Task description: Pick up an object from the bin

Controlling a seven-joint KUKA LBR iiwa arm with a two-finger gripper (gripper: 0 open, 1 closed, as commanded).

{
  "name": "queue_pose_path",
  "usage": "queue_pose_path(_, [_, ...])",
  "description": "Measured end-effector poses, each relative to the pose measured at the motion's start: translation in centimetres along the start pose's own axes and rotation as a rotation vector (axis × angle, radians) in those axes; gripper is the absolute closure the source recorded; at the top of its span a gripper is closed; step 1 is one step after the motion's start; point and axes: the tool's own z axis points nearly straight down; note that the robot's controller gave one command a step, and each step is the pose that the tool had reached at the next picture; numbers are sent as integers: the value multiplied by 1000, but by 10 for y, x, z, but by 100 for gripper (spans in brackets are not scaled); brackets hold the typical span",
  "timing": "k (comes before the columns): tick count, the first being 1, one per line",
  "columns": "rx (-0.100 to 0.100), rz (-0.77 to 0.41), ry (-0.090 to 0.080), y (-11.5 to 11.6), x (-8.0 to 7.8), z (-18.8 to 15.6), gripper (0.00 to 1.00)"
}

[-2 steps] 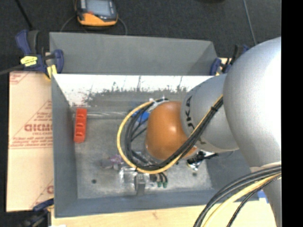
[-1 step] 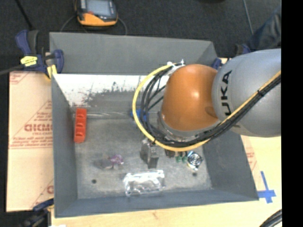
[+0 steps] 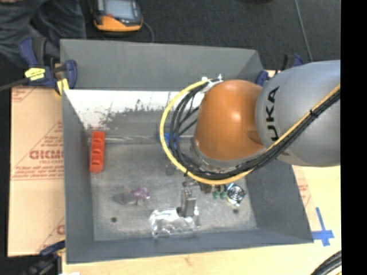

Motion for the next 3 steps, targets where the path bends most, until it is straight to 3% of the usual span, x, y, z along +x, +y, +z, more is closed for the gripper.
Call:
queue_pose_path(1, [-4,92,-6,36,-11,113,0])
queue_pose_path(2, [-2,144,-2,52,-42,128,0])
queue_pose_path(3, [-2,145,-1,52,-41,128,100])
